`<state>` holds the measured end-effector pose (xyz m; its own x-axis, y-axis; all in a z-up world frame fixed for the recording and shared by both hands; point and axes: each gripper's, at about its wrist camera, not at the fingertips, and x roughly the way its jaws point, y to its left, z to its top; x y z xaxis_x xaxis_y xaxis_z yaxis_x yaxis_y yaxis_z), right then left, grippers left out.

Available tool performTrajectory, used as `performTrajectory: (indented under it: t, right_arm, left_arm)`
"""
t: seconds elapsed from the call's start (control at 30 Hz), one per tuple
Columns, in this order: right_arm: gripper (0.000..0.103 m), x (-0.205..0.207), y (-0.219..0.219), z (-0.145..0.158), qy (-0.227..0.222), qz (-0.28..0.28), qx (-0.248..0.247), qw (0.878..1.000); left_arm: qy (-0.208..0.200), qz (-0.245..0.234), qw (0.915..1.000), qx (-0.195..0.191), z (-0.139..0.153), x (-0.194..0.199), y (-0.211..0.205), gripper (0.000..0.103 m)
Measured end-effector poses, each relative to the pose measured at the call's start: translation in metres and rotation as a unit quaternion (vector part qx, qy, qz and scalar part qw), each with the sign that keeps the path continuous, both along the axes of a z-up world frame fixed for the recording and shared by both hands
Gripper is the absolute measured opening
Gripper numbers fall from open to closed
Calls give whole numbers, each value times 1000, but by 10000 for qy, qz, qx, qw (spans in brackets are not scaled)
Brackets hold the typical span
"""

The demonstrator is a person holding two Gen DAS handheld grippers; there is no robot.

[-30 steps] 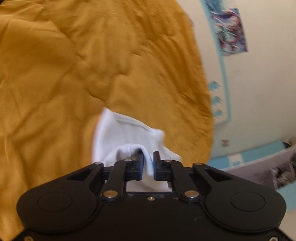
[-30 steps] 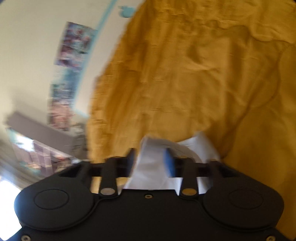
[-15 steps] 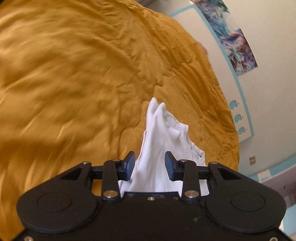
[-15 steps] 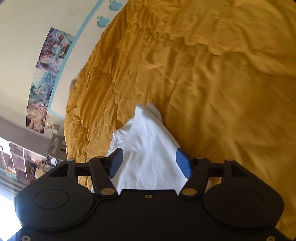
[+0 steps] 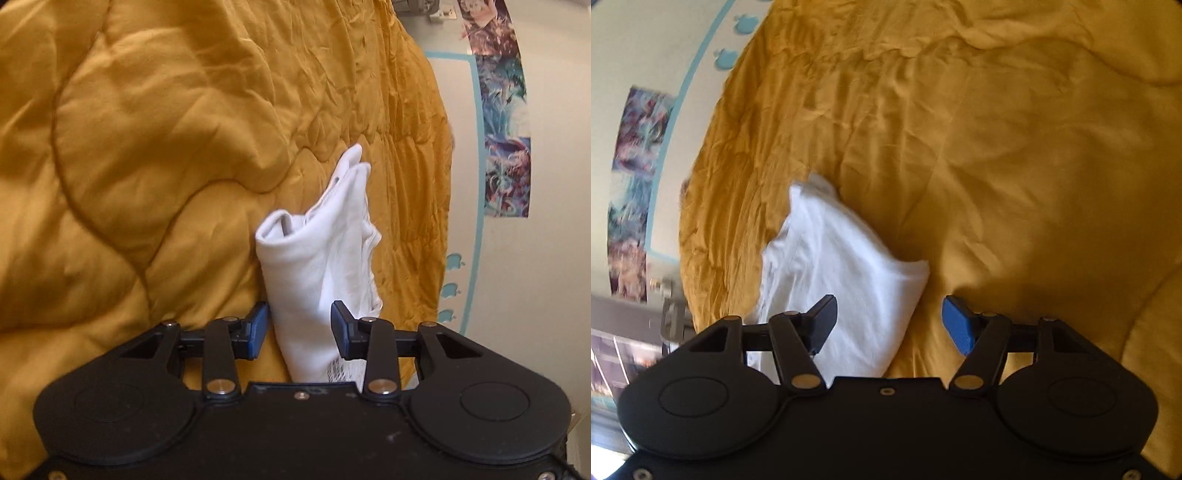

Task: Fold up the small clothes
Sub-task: 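Lift the hem with both grippers and fold it toward the collar, then lay the folded hem down and open both grippers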

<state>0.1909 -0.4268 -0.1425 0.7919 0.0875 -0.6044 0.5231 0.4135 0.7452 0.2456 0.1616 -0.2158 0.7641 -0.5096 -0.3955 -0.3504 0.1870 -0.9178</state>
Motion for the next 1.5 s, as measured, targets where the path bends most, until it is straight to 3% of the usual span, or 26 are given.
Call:
performTrajectory:
  t: [0.13,0.27,0.3,0.33,0.37,0.53,0.77,0.9,1.0,1.13,1.27,1.33,1.37,1.4,1.5]
  right_arm:
    - [65,16,1,-12,-108,115,77,9998]
    - [64,29,10,-17,-231,317,-132,9991]
    - [53,31,11,-17,-268,338,-197,9989]
    - [30,34,12,-18,-230,399,-264,9986]
    - [20,36,13,-19,-167,425,-319,9984]
    - [15,33,13,-12,-308,345,-383,9982]
    - [6,15,21,45,-819,379,-431,9950]
    - [5,-11,26,73,-773,492,-477,9946]
    - [5,-40,27,87,-509,553,-621,9952]
    - [5,-69,22,65,184,685,-762,9946]
    - [11,-77,6,18,1115,547,-520,9909]
    - [11,-80,-5,11,1285,481,-206,9903]
    - [12,-82,-8,15,1305,474,-195,9901]
    - [19,-83,-8,24,1353,492,-354,9889]
    - [55,-85,-2,55,1316,483,-1268,9820]
  left_arm:
    - [-167,245,9995,-137,-9,7,5,38]
    - [-397,145,9991,-15,-9,18,3,33]
    - [-466,111,9988,36,-7,21,2,30]
    - [-488,92,9987,111,-6,22,2,6]
    - [-524,46,9985,163,-6,25,2,2]
    - [-757,-2,9968,251,2,34,1,1]
    - [-1269,-319,9910,277,61,33,4,0]
    - [-1421,-606,9875,309,94,10,5,0]
    - [-1239,-815,9875,528,105,-18,8,0]
    - [-456,-1233,9857,1055,84,-47,13,1]
    - [658,-1553,9718,1649,51,-57,17,10]
    - [740,-1475,9732,1599,54,-60,26,18]
    - [681,-1462,9705,1791,62,-60,30,21]
    - [547,-1427,9646,2151,74,-60,32,26]
    - [-123,-1403,9418,3053,108,-49,35,32]
